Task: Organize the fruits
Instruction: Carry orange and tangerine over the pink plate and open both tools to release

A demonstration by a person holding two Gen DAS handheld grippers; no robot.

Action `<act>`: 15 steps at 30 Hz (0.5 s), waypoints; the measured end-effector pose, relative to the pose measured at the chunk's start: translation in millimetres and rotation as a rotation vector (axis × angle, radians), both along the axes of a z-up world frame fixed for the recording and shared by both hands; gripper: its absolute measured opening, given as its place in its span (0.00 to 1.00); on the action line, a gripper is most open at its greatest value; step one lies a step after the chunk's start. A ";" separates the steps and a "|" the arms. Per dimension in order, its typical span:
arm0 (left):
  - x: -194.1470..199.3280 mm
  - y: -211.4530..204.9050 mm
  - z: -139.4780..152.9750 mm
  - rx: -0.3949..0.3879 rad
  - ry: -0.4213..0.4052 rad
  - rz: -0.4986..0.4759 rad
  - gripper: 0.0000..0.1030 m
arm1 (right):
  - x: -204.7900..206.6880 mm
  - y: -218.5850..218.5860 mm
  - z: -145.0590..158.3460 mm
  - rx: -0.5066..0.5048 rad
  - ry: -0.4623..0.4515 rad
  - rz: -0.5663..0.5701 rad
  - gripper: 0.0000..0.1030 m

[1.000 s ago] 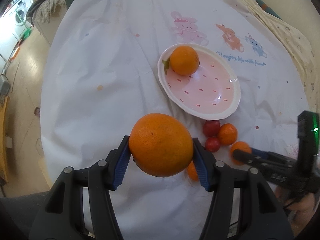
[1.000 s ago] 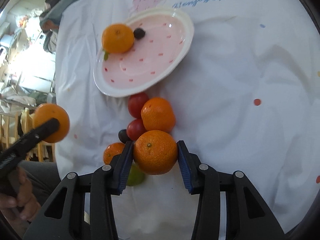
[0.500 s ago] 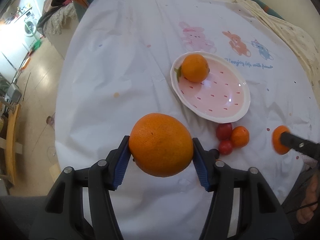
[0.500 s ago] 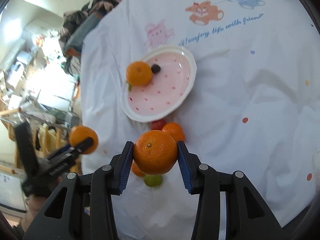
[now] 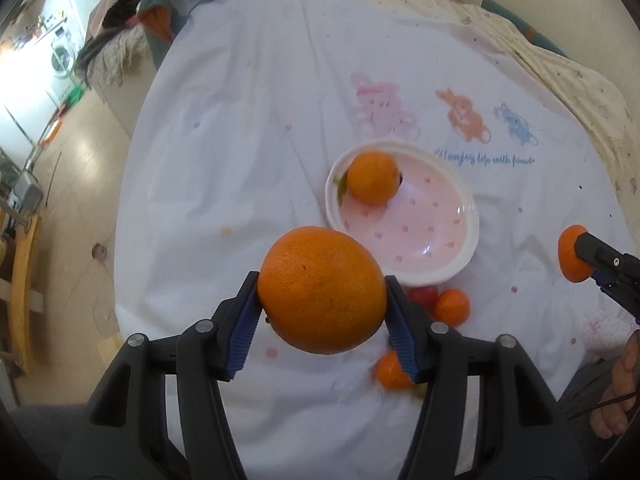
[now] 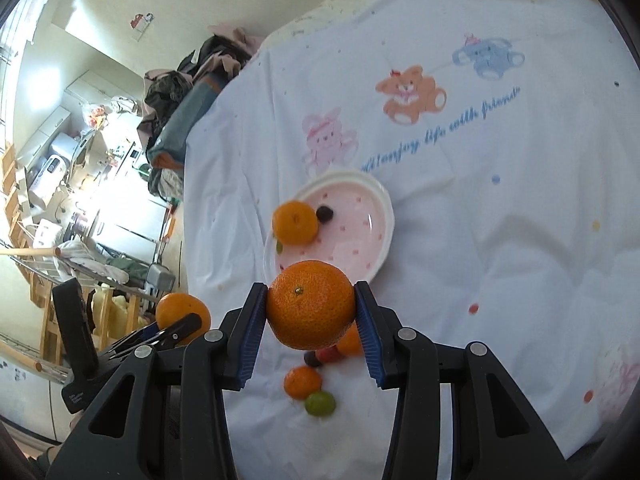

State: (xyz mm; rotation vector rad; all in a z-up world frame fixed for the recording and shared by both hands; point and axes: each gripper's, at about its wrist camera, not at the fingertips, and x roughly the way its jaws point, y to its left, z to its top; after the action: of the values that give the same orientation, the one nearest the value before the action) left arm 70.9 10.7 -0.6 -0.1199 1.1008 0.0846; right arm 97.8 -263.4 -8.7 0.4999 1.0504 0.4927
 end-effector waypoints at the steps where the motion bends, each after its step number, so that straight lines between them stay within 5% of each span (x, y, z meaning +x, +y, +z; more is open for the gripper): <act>1: 4.5 -1.6 3.2 0.007 -0.009 -0.005 0.53 | 3.4 0.0 2.4 0.005 -0.005 -0.002 0.44; 15: 75.1 -12.2 -5.8 0.013 0.009 -0.041 0.53 | 67.3 25.4 5.8 -0.017 -0.014 0.030 0.44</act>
State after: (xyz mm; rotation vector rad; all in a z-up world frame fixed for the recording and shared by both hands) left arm 146.1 -1.5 -6.4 -0.0851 1.1113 0.0552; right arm 165.1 -238.0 -2.9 0.4656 1.0493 0.5121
